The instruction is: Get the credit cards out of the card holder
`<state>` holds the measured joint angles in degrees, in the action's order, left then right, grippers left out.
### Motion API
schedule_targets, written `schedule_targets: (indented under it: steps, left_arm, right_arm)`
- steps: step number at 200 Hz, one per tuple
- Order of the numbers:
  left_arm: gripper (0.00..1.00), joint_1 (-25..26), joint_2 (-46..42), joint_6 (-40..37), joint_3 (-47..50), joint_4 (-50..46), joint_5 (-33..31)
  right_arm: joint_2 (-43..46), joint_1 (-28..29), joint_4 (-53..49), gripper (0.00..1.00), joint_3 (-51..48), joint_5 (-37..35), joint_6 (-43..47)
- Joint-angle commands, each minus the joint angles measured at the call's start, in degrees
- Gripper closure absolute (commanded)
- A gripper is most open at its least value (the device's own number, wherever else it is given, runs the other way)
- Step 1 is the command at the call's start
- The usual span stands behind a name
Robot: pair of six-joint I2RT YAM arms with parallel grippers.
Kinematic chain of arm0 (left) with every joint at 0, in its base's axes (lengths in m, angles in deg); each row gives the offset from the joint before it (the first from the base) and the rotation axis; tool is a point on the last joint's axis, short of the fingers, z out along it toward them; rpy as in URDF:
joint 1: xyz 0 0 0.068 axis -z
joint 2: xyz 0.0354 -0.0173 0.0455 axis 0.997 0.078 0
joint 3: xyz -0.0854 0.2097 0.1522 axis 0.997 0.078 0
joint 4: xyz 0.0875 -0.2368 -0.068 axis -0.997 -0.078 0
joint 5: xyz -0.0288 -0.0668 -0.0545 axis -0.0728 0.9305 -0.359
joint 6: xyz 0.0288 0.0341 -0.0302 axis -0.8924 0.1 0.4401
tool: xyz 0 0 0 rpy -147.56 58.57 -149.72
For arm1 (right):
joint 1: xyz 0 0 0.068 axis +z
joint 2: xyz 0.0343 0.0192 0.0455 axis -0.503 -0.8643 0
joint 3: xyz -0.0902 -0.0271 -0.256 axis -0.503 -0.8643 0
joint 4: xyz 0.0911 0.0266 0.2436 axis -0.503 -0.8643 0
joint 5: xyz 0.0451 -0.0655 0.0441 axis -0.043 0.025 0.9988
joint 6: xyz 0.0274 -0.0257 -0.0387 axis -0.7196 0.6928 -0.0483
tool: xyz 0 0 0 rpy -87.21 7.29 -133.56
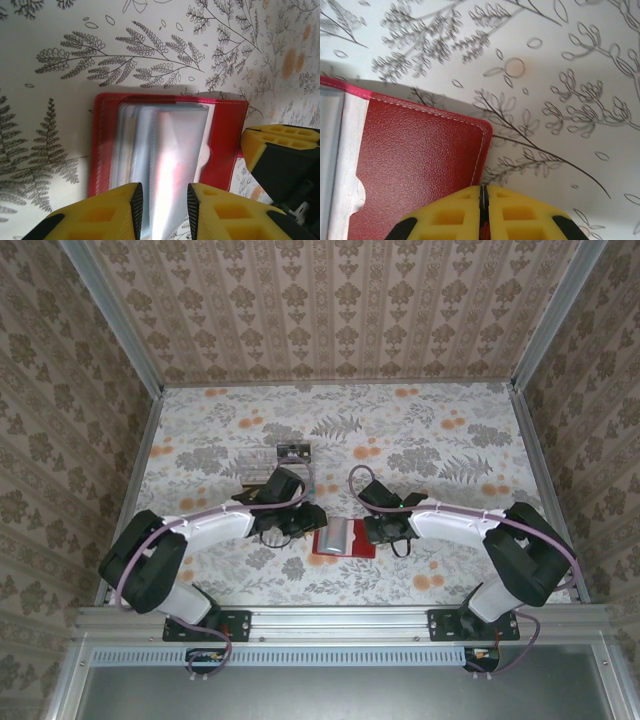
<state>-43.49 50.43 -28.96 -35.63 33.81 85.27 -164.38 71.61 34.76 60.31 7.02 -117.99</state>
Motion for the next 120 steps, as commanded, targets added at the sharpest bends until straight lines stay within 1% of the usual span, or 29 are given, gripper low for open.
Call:
schedule_targets:
  steps: [1, 47, 97, 120]
  left_arm:
    - [0.68, 0.75, 1.74, -2.4, -2.28, -0.72, 1.21]
    - [0.69, 1.0, 4.79, -3.67, -4.55, -5.83, -0.04]
    - [0.68, 1.9, 2.99, -4.07, -6.06, -13.64, -4.13]
    - [0.68, 2.57, 2.83, -4.02, -5.6, -13.6, -3.95]
  right_arm:
    - [-1.53, 0.33, 0.93, 0.9, 2.55, 1.47, 0.77]
    - [-2.28, 0.42, 1.01, 0.89, 3.0, 1.54, 0.75]
    - [-2.48, 0.39, 0.57, 0.88, 3.53, 1.39, 1.08]
    - [-2.56, 0.42, 0.73, 0.88, 3.55, 1.96, 1.11]
